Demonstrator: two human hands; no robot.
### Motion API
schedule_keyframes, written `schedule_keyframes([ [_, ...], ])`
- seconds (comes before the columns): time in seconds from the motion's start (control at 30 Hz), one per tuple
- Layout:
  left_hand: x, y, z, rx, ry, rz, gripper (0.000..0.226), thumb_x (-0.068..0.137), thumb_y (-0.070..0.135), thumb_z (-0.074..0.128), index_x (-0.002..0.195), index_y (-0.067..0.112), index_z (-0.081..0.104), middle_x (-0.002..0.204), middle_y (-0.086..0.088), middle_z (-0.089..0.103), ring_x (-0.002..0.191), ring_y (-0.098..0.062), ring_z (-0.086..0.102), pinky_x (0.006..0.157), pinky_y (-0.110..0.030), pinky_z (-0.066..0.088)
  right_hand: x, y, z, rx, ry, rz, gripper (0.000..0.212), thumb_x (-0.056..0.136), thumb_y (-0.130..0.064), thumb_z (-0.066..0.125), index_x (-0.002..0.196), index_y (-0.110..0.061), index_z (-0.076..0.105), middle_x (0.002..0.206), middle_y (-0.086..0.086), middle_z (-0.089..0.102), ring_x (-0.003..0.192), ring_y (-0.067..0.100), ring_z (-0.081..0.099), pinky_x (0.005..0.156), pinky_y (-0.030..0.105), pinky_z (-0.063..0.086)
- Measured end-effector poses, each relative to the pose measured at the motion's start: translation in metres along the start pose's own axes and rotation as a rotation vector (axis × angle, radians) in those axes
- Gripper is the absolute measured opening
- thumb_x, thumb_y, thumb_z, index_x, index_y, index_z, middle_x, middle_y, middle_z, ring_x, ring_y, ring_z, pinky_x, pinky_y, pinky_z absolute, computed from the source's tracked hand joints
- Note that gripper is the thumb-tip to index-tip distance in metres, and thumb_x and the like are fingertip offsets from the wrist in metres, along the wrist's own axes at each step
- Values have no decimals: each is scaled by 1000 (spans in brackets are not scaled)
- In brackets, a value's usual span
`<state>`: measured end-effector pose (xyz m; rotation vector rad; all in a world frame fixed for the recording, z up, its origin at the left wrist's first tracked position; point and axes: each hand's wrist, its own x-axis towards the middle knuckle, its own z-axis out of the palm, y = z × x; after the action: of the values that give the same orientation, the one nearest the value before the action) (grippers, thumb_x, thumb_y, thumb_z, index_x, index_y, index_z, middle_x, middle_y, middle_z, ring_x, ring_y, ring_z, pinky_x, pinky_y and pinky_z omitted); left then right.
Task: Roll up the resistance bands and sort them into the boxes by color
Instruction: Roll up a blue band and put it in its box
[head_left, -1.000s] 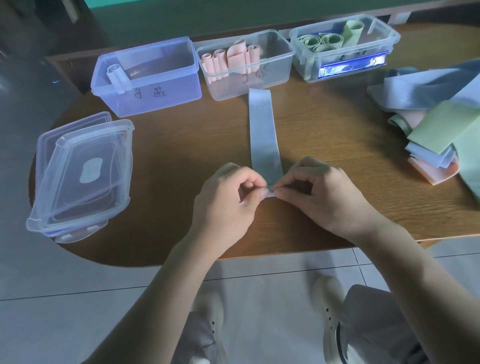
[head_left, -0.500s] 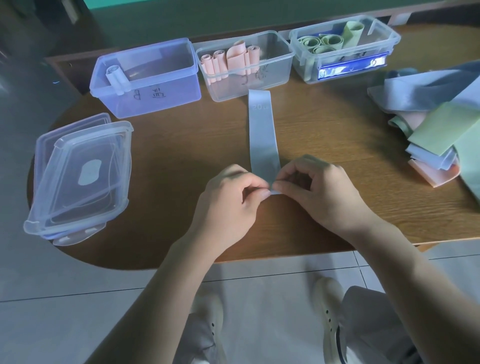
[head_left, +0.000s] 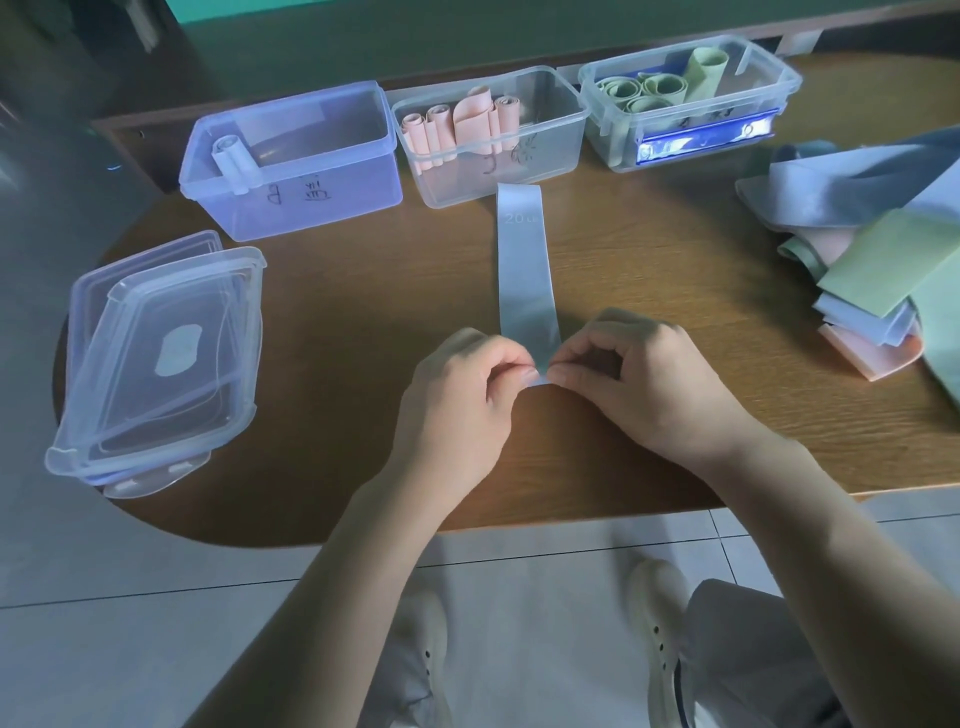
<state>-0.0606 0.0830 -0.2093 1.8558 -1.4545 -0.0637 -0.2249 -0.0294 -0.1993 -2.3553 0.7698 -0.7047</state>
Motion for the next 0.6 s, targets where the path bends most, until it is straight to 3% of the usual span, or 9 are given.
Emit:
schedule_keyframes([
  [0.17,2,-3,-5,-11,-34,7,11,89,27,77,97,21,79,96,8,69,85,-5,61,72,-23,53,4,1,4,-56,46,5,7,88,-32,75,89,-25,75,86,-14,64,72,6,55,67,38,53],
  [0.33,5,-4,-2,10,-14,-12,7,88,24,77,94,20,80,95,8,68,83,-6,60,68,-29,56,5,4,6,-32,79,-71,5,88,-23,78,90,-23,73,89,-17,56,74,-6,51,67,24,46],
  [0.47,6,1,-2,-10,-9,-74,7,89,27,77,96,25,77,95,13,67,83,-3,62,70,-28,58,5,7,4,-21,30,-122,4,92,-24,73,93,-21,75,95,-12,64,80,5,58,71,35,52],
  [0.6,6,3,-2,-36,15,-83,5,90,28,75,90,24,71,87,15,67,79,-4,63,65,-26,56,6,9,2,4,0,-98,11,88,-30,77,96,-23,77,97,-13,65,82,0,59,74,26,51],
])
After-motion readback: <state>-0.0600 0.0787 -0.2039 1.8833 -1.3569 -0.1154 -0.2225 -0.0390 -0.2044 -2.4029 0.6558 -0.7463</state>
